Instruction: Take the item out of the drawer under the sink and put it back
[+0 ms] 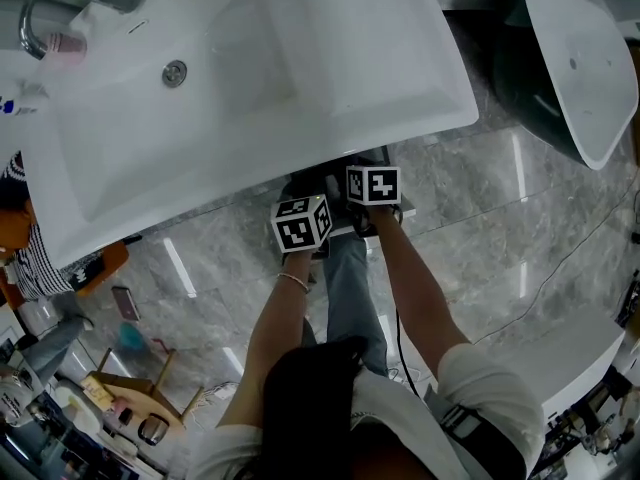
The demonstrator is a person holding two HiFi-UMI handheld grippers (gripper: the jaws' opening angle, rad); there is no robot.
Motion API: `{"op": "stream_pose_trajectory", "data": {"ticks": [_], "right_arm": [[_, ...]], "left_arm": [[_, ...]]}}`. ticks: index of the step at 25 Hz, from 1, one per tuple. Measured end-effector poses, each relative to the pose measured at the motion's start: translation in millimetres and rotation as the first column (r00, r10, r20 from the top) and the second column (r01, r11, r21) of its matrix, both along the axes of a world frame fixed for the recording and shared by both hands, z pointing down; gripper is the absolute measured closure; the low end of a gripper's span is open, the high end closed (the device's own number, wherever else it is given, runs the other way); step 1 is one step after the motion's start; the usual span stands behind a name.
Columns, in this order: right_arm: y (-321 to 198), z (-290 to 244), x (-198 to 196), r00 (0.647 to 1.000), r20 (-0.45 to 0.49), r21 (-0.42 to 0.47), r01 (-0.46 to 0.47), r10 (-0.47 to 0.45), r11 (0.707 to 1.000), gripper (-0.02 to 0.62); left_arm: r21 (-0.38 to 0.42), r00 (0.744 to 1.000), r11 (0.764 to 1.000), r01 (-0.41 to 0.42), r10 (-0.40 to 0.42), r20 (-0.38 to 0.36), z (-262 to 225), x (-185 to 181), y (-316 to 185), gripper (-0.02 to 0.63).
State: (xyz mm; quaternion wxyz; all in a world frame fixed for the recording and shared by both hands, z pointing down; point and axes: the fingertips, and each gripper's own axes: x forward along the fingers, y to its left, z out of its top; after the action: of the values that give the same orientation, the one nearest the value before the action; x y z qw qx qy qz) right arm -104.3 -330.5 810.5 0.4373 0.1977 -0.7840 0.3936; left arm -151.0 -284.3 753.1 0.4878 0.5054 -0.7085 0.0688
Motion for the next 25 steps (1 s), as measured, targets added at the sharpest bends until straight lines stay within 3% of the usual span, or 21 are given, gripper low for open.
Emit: {"op": "stream_pose_trajectory", "data": {"ticks": [5, 14, 20, 25], "right_arm": [[3.9, -31.7, 11.2, 0.998, 0.047, -0.002, -0.043, 0.043, 0.999, 0.368], [15.4, -105.1, 23.6, 0.993, 0.091, 0.084, -0.078, 0.071, 0.993, 0.367], [33.5, -151.4, 16.3, 0.991, 0.131, 0.153, -0.034, 0.014, 0.988, 0.368], [42.5, -199.9, 18.1, 0.983, 0.182, 0.208, -0.064, 0.026, 0.976, 0.394]], "left_arm": [[0.011, 1.000, 1.000, -0.020, 0.020, -0.002, -20.3, 8.4, 7.3, 0.603], [0.081, 1.000, 0.997, -0.016, 0.017, -0.007, -79.5, 15.8, 19.3, 0.603], [0.146, 0.999, 0.989, -0.035, 0.031, 0.029, -124.4, 13.6, 29.6, 0.603], [0.194, 0.998, 0.980, -0.041, 0.029, 0.063, -160.8, 10.9, 41.4, 0.603]]}}
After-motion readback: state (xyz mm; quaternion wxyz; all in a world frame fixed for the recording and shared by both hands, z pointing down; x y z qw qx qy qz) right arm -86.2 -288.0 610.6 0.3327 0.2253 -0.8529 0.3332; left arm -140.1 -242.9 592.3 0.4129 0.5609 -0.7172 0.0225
